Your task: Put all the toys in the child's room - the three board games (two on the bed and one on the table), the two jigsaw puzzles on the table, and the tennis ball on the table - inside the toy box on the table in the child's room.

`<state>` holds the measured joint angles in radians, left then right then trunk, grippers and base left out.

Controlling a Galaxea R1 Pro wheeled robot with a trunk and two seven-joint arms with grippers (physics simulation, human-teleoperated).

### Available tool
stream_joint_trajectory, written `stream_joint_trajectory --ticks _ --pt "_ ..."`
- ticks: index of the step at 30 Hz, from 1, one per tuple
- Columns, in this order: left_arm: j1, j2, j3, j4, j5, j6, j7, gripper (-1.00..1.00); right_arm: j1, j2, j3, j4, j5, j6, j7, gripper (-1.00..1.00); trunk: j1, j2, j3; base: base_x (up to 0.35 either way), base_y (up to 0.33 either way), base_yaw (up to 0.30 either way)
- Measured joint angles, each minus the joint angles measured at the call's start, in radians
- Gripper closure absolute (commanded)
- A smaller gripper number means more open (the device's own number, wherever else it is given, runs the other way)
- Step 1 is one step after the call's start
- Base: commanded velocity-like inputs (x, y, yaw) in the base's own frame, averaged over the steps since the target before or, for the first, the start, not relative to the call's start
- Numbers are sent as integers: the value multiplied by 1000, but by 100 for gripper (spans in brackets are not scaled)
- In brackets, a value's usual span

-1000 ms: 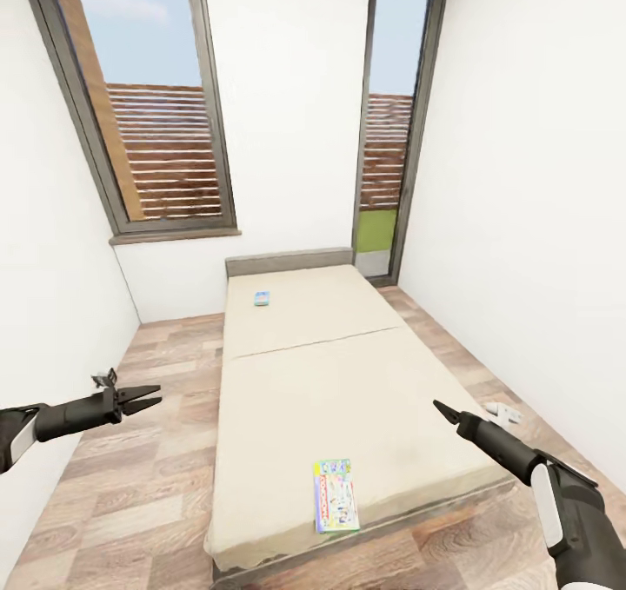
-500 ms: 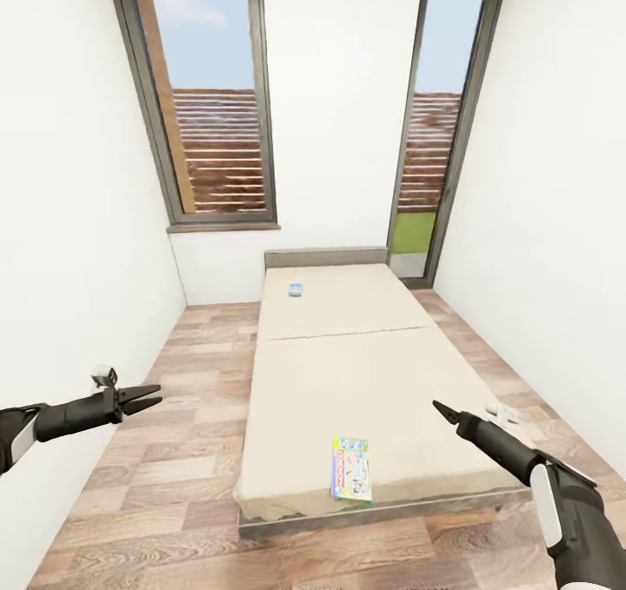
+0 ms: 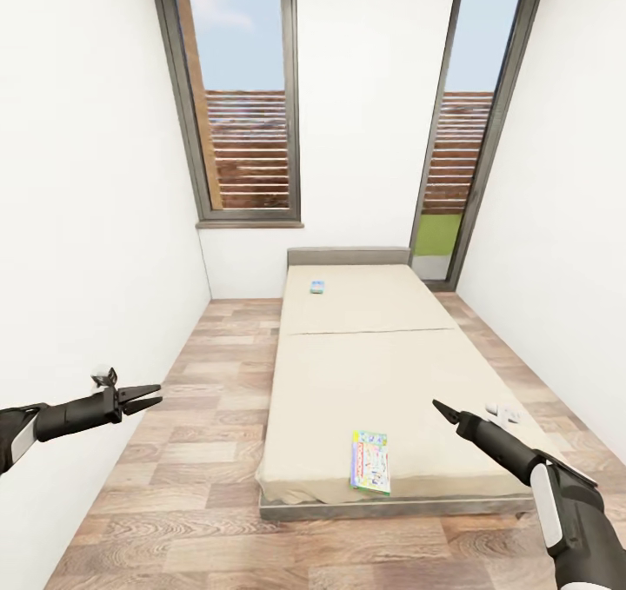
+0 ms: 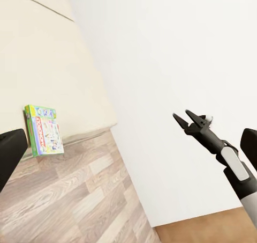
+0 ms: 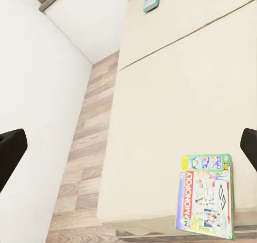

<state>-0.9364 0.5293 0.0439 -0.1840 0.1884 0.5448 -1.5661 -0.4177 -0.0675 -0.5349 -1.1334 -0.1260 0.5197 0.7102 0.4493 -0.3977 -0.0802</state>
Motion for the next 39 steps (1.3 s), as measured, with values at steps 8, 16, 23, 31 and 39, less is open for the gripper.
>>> stream_joint_trajectory --ticks 8,16,23,31,39 --pt "0 0 0 0 0 0 0 -100 0 0 -1 2 -1 -1 -1 -100 0 0 0 0 0 1" --pt "0 0 -1 0 0 0 0 -100 0 0 -2 58 2 -60 -5 -100 0 0 0 0 0 0" --pt "0 -1 -1 0 0 0 0 -100 -1 1 -4 109 2 -75 -14 -100 0 0 0 0 0 0" --pt "0 -8 -1 0 0 0 0 -100 -44 -5 -15 368 -9 -83 -112 -100 0 0 0 0 0 0" --pt "0 -8 0 -3 1 2 0 -100 -84 -9 -84 508 -176 -75 -178 -100 0 0 0 0 0 0"
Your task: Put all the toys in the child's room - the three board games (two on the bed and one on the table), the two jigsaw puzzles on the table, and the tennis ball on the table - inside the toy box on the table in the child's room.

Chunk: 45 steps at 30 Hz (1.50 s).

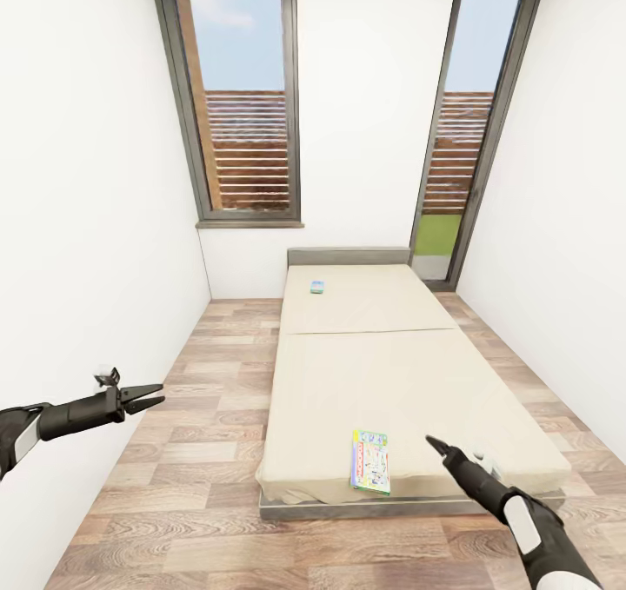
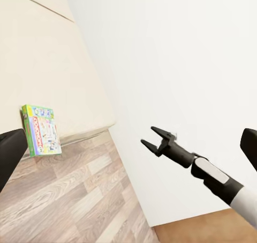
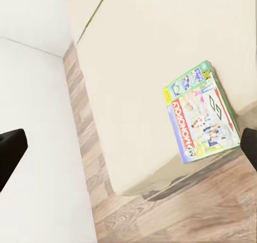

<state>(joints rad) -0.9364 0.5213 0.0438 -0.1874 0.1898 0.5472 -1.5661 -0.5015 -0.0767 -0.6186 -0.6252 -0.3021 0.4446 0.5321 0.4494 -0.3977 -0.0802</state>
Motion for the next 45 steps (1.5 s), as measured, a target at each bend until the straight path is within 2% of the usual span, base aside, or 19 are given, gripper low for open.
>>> stream_joint_trajectory --ticks 6,8,10,13,16,18,23,25,28,35,38,40,42,45 --pt "0 0 2 -1 0 7 0 -100 -34 -27 -22 196 -148 9 -7 -100 4 -7 -3 0 0 0" --pt "0 -2 1 -1 1 10 0 -100 -44 -32 -24 251 -179 11 -2 -100 11 -21 -9 0 0 0" --pt "0 -11 1 -1 1 12 0 -100 -48 -28 -24 272 -191 21 3 -100 19 -35 -16 0 0 0" --pt "0 -42 0 -1 0 17 0 -100 -50 -18 -25 285 -201 61 25 -100 31 -56 -25 0 0 0" --pt "0 -80 0 -1 -1 29 0 -100 -60 10 -25 280 -205 109 76 -100 42 -77 -35 0 0 0" --pt "0 -90 0 -1 -2 37 0 -100 -75 21 -26 277 -206 122 93 -100 50 -91 -41 0 0 0" --pt "0 -91 1 -1 0 42 0 -100 -85 16 -41 279 -211 153 95 -100 69 -126 -57 0 0 0" --pt "0 -91 2 -1 0 43 0 -100 -86 14 -66 280 -218 188 94 -100 77 -140 -63 0 0 0" --pt "0 -91 2 -1 0 43 0 -100 -85 15 -83 276 -220 211 98 -100 88 -161 -72 0 0 0" --pt "0 -89 4 -1 2 46 0 -100 -82 9 -98 274 -222 224 101 -100 115 -210 -94 0 0 0" --pt "-1 -88 6 -3 2 72 0 -100 -80 -6 -131 279 -224 229 102 -100 127 -232 -104 0 0 0" --pt "-1 -89 6 -4 1 87 0 -100 -79 -16 -173 282 -230 230 103 -100 134 -246 -110 0 0 0" --pt "-1 -93 6 -6 1 95 0 -100 -78 -23 -238 297 -237 234 99 -100 142 -260 -117 0 0 0" --pt "-2 -95 3 -22 0 101 0 -100 -78 -26 -285 328 -240 245 104 -100 154 -281 -126 0 0 0"
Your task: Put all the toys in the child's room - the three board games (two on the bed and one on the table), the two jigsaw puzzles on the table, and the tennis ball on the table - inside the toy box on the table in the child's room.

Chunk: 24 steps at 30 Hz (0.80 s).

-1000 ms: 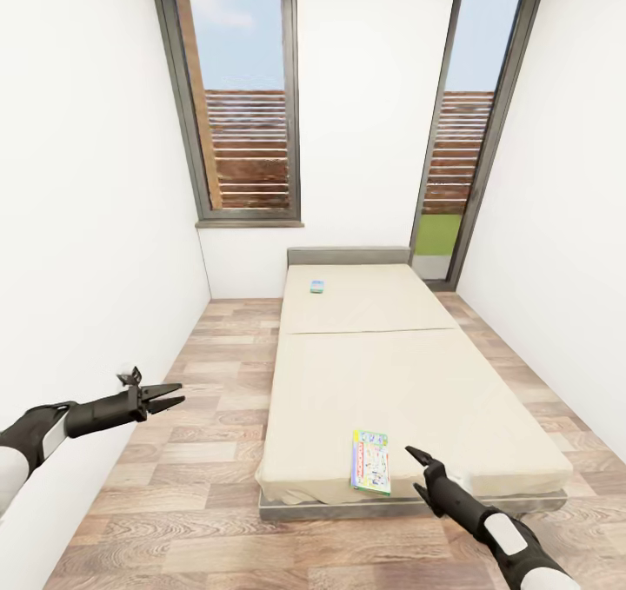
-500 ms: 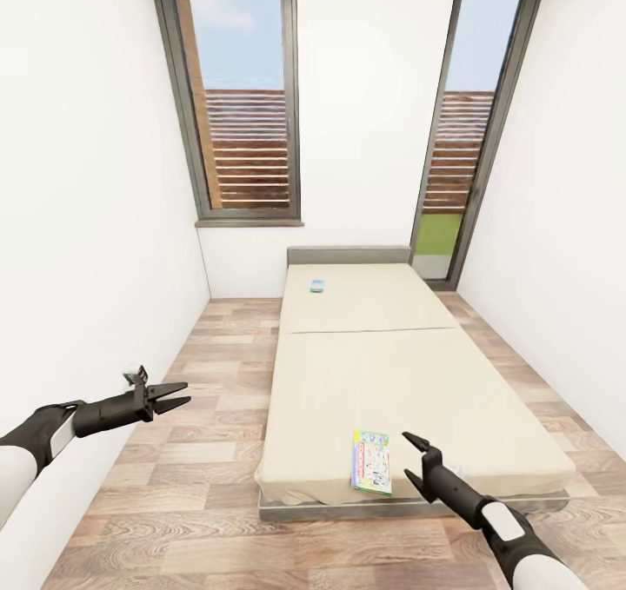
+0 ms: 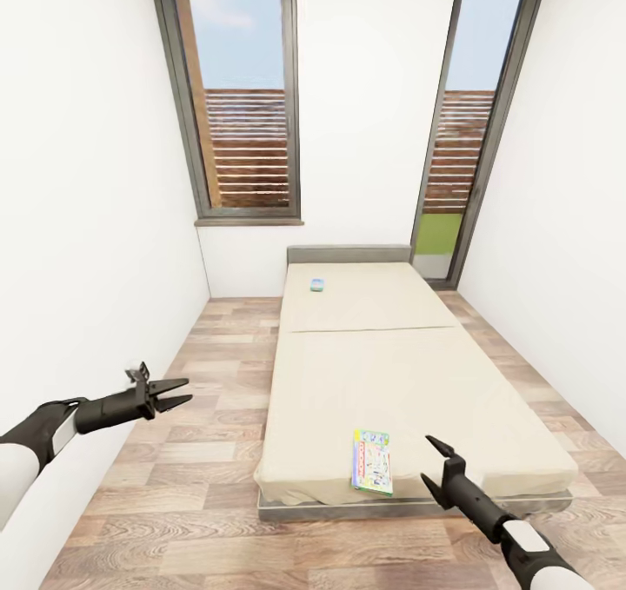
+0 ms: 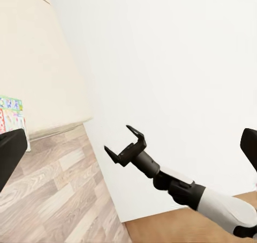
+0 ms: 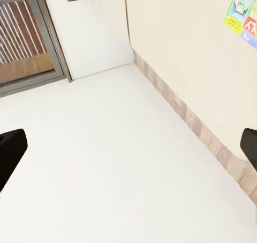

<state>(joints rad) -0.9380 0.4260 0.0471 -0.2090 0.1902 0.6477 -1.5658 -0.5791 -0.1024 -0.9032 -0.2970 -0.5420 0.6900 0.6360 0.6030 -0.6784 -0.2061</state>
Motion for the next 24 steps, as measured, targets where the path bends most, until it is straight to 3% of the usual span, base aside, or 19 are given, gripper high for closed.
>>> stream_joint_trajectory --ticks 4,16,24 --pt "0 7 -1 -31 0 5 0 -100 0 2 -28 22 -1 1 5 -100 15 -28 -13 0 0 0" --pt "0 12 0 -42 -1 6 0 -100 0 15 -41 37 -6 6 4 -100 61 -112 -50 0 0 0" --pt "0 11 0 -42 1 6 0 -100 0 24 -75 38 -39 -3 8 -100 92 -168 -75 0 0 0"
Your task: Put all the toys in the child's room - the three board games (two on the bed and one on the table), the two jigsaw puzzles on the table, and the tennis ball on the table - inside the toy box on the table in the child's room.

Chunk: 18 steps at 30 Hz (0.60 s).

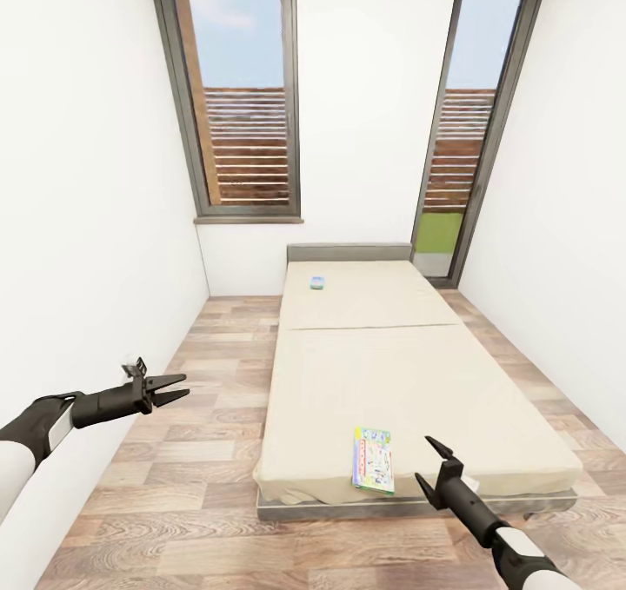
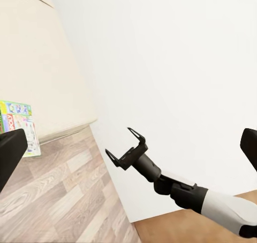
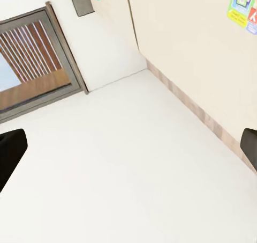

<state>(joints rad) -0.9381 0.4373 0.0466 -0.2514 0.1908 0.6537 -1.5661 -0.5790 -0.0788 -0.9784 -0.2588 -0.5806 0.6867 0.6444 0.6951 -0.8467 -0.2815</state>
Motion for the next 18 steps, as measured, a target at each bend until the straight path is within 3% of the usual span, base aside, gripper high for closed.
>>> stream_joint_trajectory --ticks 3,8,18 --pt "0 0 0 0 0 0 0 -100 0 2 0 0 3 -38 2 -100 12 -21 -9 0 0 0" --pt "0 0 0 0 -1 -1 0 -100 1 3 3 34 13 -229 6 -100 31 -56 -25 0 0 0" --pt "0 0 0 0 -1 -2 0 -100 1 3 11 84 17 -286 122 -100 69 -126 -57 0 0 0"
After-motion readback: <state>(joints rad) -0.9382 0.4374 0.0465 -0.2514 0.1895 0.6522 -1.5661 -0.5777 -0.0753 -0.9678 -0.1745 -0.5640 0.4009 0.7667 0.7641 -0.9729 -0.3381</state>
